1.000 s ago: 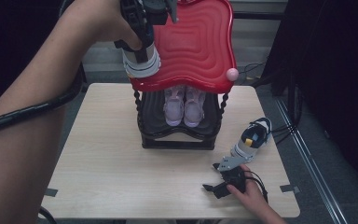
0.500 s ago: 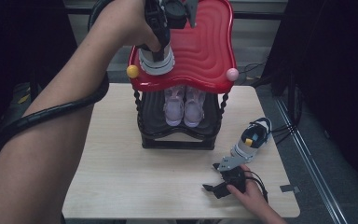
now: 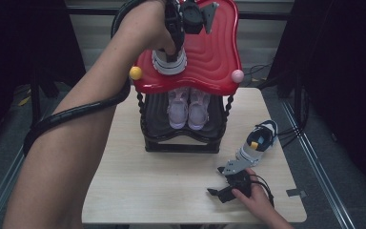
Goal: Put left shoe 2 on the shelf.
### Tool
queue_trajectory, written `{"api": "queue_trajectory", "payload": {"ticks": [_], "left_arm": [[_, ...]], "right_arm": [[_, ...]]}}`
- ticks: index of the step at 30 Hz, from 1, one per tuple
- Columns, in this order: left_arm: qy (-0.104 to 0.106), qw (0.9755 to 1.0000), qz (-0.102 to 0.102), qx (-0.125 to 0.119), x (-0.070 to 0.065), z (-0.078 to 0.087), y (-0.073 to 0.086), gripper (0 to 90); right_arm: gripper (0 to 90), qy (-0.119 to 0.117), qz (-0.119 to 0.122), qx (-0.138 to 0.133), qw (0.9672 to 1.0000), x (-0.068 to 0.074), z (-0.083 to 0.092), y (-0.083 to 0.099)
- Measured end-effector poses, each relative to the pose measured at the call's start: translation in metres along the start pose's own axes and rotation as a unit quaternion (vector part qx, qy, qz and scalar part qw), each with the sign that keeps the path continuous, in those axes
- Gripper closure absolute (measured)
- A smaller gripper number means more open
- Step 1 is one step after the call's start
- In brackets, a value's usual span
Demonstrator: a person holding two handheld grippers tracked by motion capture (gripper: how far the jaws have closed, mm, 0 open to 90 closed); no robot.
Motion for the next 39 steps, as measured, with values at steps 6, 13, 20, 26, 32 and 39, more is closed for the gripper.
{"api": "queue_trajectory", "payload": {"ticks": [6,13,20,26,32,39], "left_arm": [[-0.005,0.9999,-0.009,0.011,0.000,-0.004,0.000,69.1],[-0.008,0.9999,-0.013,0.009,0.000,-0.005,-0.002,68.7],[-0.007,0.9998,-0.019,0.009,-0.001,-0.008,-0.006,68.1],[-0.011,0.9996,-0.023,0.012,-0.001,-0.011,-0.007,67.7],[-0.014,0.9995,-0.026,0.012,-0.002,-0.011,-0.009,67.3],[-0.021,0.9992,-0.031,0.010,-0.002,-0.012,-0.008,66.8]], "right_arm": [[10.8,0.000,0.000,0.000,1.0000,0.000,0.000,0.000],[10.8,0.000,0.000,0.000,1.0000,0.000,0.000,0.000],[10.8,0.000,0.000,0.000,1.0000,0.000,0.000,0.000],[10.8,0.000,0.000,0.000,1.0000,0.000,0.000,0.000],[10.8,0.000,0.000,0.000,1.0000,0.000,0.000,0.000],[10.8,0.000,0.000,0.000,1.0000,0.000,0.000,0.000]]}}
Point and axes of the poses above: each handheld gripper's, and its own axes: z roughly backward along the jaws, y roughly out of its underside, x roughly to its left, the point moved 3 cm from there along -z, roughly forward along the jaws, and after that the axes turned 14 degrees about y, right-handed, at the moved point
